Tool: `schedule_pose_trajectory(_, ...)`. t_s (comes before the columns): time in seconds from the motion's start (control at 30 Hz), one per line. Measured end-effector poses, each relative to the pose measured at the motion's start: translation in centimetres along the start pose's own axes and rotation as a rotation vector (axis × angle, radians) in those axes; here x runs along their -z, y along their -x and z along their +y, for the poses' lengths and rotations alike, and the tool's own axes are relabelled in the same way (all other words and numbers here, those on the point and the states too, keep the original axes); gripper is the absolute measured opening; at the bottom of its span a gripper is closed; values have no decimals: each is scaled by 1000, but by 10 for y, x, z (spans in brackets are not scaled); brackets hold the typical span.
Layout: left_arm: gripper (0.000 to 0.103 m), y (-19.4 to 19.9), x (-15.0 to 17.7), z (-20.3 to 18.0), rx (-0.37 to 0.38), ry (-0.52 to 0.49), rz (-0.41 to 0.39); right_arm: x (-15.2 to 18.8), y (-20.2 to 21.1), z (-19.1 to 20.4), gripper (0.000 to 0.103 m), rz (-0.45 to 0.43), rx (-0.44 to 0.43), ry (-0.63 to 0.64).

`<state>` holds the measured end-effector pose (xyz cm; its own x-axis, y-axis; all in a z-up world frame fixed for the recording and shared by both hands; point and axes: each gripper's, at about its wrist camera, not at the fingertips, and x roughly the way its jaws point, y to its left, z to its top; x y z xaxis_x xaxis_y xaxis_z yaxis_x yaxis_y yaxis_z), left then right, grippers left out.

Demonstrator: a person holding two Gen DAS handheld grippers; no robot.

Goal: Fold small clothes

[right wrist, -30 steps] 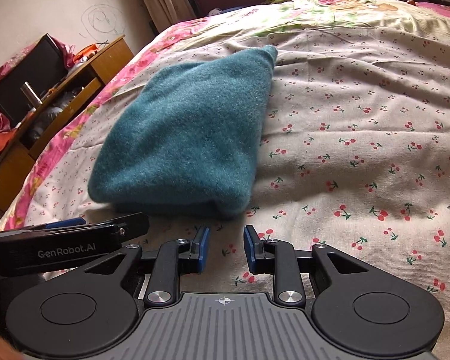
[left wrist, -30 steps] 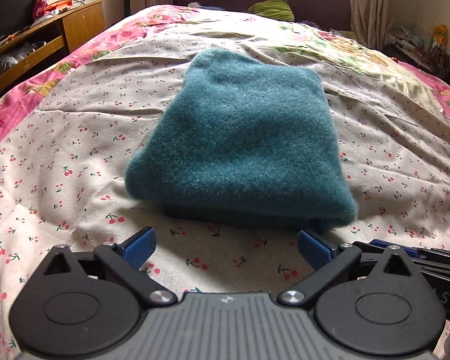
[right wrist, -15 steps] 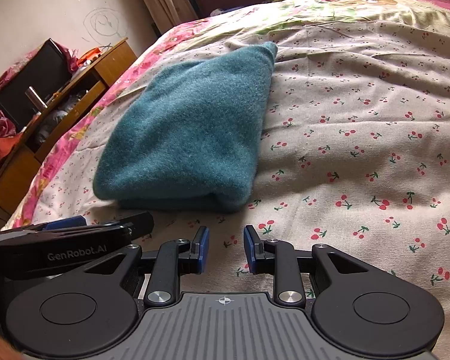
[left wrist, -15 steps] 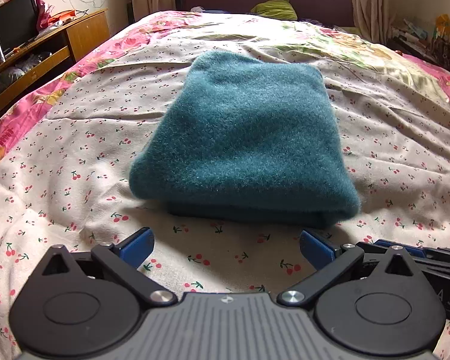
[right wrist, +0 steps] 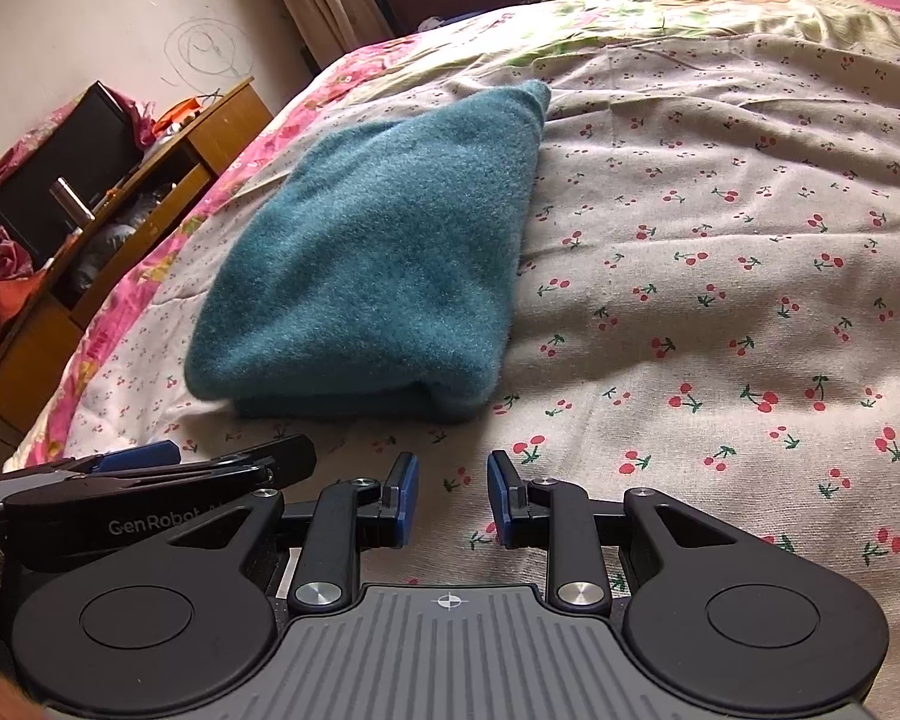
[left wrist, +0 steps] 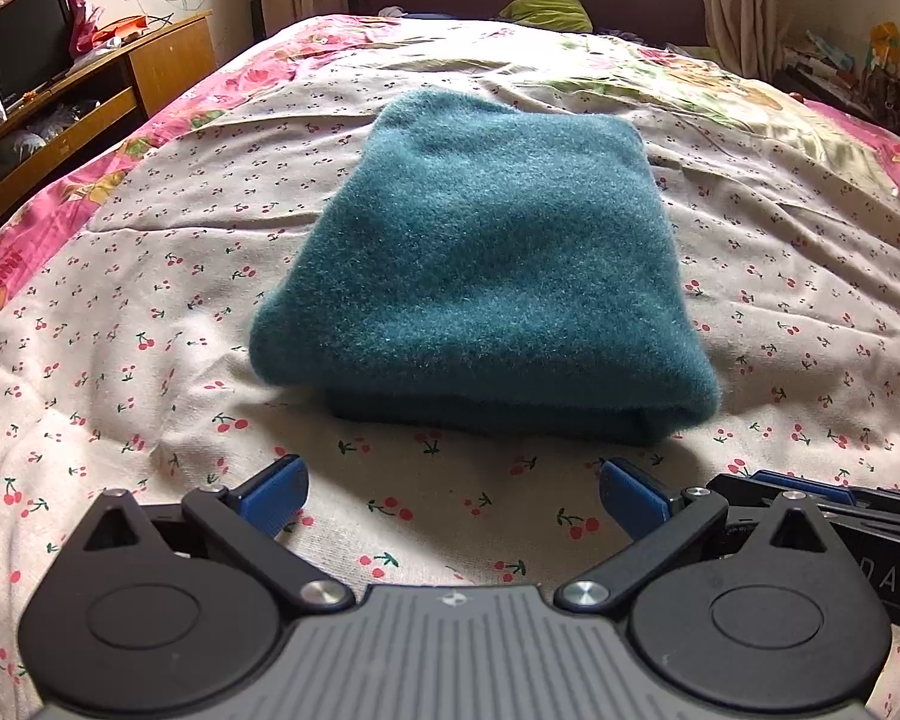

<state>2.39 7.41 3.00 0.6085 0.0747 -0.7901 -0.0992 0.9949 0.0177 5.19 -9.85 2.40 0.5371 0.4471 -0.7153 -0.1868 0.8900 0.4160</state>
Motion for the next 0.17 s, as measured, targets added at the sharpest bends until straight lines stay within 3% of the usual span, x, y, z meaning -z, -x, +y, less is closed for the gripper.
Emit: schedule_pose_trajectory(0.17,103,1,1,-2,-13,-8,-11,1,0,0,27,1,-2,-2)
